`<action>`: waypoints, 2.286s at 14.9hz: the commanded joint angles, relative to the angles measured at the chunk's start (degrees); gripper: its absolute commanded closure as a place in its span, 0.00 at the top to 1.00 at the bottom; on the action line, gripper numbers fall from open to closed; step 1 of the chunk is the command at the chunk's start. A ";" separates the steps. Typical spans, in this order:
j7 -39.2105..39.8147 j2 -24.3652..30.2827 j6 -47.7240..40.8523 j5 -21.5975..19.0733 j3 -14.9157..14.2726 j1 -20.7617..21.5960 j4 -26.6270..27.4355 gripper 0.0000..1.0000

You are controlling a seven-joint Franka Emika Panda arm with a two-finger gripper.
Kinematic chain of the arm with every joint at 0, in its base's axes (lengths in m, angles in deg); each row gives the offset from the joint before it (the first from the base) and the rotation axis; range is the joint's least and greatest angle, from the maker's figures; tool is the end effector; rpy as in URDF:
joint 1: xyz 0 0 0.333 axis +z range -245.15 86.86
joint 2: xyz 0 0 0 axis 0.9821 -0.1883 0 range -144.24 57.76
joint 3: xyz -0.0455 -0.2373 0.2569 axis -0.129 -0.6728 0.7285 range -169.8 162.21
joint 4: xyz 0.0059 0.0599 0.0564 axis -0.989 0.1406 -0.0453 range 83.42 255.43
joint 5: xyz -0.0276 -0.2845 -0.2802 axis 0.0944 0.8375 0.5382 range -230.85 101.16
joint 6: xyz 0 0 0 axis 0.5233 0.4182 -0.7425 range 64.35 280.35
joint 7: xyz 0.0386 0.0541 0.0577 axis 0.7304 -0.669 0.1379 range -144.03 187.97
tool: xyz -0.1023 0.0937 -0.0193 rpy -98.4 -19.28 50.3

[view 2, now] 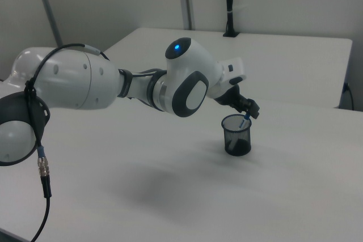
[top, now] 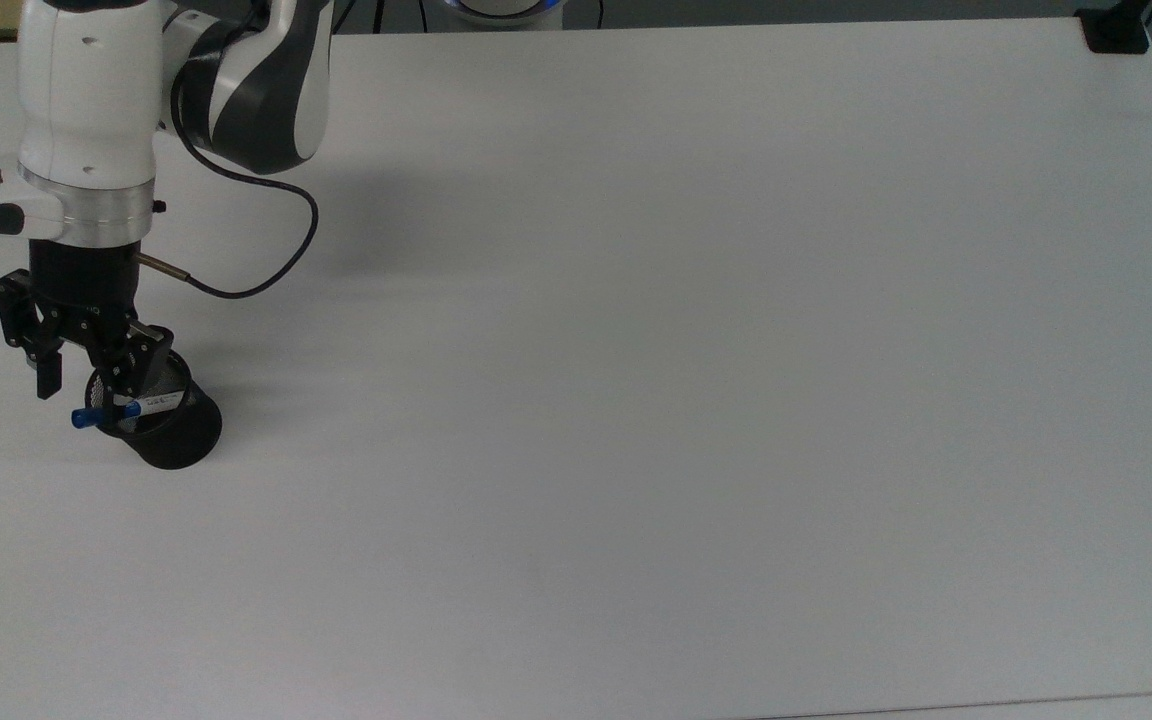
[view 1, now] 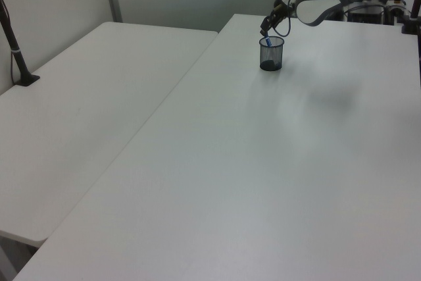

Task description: Remove the marker

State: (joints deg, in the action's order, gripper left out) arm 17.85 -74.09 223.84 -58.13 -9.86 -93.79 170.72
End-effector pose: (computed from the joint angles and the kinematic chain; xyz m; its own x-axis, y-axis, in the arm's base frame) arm 0.7368 -0.2586 0.3957 0.7788 -0.2075 0.5920 -0.3336 -0.9362 0.1106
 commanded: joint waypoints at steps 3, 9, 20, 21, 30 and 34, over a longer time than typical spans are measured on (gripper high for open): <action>-1.15 -1.31 1.12 0.76 -0.35 1.02 0.02 0.60; -0.98 -1.41 1.21 1.02 -0.35 0.76 0.02 0.41; -1.15 0.08 1.21 0.41 -0.44 0.58 -0.15 0.24; -1.15 0.52 1.21 0.32 -0.44 0.58 -0.15 0.24; -1.24 4.04 1.12 -1.00 -0.35 0.58 -0.06 0.24; -1.15 1.94 1.21 -0.29 -0.44 0.76 0.02 0.49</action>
State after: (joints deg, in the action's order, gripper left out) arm 17.13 -71.30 224.01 -58.46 -9.97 -93.42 169.55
